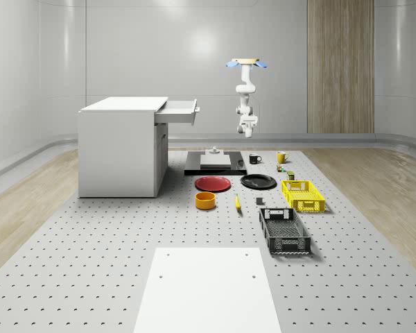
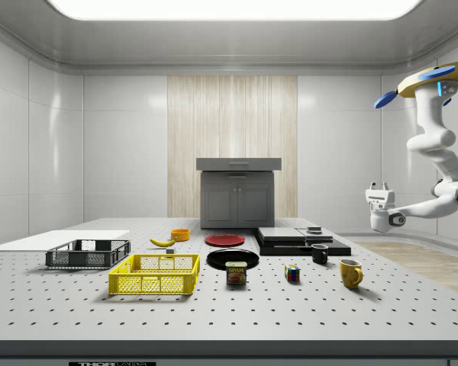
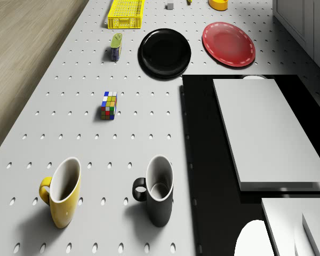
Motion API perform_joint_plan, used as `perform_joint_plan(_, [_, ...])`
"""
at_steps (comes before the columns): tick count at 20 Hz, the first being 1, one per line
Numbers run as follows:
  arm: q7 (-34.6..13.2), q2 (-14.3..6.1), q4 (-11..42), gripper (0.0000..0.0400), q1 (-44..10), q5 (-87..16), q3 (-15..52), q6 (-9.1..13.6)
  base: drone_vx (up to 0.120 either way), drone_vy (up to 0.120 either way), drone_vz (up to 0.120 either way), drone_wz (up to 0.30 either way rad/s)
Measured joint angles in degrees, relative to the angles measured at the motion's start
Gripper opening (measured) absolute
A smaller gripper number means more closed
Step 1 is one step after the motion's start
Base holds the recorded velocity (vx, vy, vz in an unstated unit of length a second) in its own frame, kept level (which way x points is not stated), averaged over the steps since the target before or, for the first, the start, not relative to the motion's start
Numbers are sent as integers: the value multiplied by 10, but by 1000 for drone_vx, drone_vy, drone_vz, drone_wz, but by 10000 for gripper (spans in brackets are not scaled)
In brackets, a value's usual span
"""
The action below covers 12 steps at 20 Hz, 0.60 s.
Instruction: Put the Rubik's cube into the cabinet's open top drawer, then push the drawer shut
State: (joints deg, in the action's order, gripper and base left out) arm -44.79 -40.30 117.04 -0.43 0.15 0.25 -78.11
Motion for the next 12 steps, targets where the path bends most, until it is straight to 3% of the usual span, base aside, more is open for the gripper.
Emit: perform_joint_plan(12, [0,-3,3,400,-1,-1,1,-5,0,0,0,0])
